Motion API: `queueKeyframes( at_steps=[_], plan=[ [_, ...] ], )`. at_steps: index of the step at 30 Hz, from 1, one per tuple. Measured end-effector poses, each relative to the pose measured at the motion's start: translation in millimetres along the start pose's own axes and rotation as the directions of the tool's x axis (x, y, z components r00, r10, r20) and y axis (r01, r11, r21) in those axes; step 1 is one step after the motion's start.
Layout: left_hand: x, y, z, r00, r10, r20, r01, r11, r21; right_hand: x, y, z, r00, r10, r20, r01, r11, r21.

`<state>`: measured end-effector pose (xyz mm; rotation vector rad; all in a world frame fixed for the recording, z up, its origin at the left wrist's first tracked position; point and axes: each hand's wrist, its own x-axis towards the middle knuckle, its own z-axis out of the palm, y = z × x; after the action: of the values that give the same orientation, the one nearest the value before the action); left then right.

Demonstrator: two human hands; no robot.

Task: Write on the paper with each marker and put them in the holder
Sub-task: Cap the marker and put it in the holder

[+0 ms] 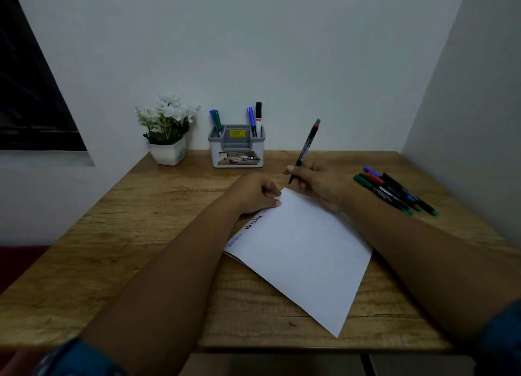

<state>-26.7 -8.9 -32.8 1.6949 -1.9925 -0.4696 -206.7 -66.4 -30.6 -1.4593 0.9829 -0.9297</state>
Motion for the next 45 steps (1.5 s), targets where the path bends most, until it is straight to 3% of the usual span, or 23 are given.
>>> queueKeyframes(
  at_steps=[4,13,20,26,45],
  plan=[
    [3,-4,1,1.0,-0.012,0.007,0.012,1.0,-0.019,3,7,-2,0.996,-0.087,0.0,0.084,0.952,-0.294],
    [8,-11,2,1.0,-0.018,0.02,0.019,0.997,-0.073,7,16,-4,0.969,-0.238,0.068,0.244,0.871,-0.427],
    [9,-12,3,0.999,-0.03,0.02,0.032,0.997,-0.074,7,14,-3,0.961,-0.245,0.124,0.274,0.809,-0.521],
    [8,-12,2,0.999,-0.039,0.02,0.041,0.995,-0.089,6,16,-1,0.963,-0.251,0.095,0.266,0.847,-0.459],
    [7,-10,2,0.999,-0.036,0.024,0.038,0.995,-0.092,8,16,-5,0.955,-0.276,0.108,0.288,0.779,-0.558]
  ],
)
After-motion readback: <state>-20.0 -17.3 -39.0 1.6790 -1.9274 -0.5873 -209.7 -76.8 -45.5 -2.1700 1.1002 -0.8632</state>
